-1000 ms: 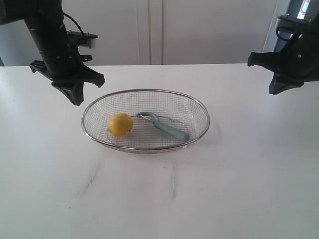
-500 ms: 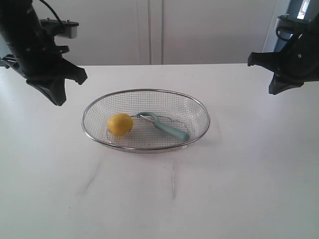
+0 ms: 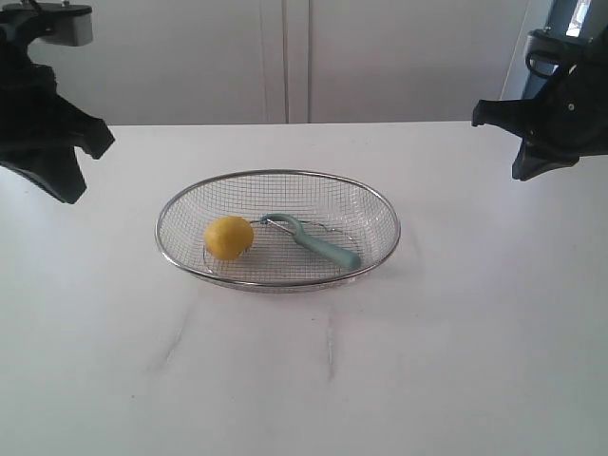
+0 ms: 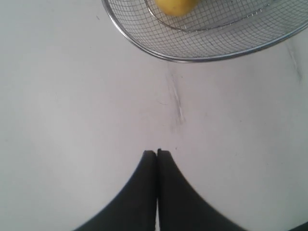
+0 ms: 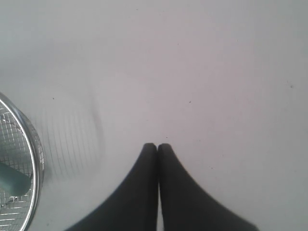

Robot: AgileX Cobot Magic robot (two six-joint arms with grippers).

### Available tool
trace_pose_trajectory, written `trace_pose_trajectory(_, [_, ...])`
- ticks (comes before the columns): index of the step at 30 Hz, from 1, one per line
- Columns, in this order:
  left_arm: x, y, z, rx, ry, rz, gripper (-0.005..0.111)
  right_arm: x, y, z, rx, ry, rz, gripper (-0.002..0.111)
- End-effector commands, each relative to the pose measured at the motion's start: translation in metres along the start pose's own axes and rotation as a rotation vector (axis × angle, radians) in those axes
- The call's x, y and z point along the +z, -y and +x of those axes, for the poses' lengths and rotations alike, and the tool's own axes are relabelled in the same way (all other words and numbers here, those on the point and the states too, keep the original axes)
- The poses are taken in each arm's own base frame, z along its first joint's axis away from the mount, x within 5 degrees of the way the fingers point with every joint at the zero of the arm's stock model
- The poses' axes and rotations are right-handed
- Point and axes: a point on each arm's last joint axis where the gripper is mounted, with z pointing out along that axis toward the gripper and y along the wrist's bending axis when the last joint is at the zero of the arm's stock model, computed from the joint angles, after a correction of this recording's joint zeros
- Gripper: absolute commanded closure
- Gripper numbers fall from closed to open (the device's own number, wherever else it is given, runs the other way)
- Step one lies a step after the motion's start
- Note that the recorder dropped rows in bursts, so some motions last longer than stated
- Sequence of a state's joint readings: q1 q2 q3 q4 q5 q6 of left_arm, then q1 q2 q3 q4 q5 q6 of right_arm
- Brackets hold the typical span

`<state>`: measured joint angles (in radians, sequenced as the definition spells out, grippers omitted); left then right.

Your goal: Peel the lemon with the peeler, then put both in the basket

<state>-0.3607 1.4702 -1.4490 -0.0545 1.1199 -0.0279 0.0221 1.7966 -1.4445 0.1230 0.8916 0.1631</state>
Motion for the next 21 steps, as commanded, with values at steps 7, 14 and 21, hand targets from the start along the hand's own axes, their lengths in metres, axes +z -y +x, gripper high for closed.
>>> trace_pose_trajectory(7, [-0.008,0.003,0.01,0.008,-0.031,0.012,0.107,-0.004,0.002,-0.001,-0.008,0.018,0.005,0.108])
trace_pose_trajectory(14, [-0.008,0.002,0.01,0.01,-0.028,0.001,0.107,-0.004,0.002,-0.001,-0.008,0.018,0.005,0.108])
trace_pose_trajectory(21, [-0.034,0.006,0.024,0.019,0.077,-0.011,0.107,-0.004,0.002,-0.001,-0.008,0.018,0.005,0.108])
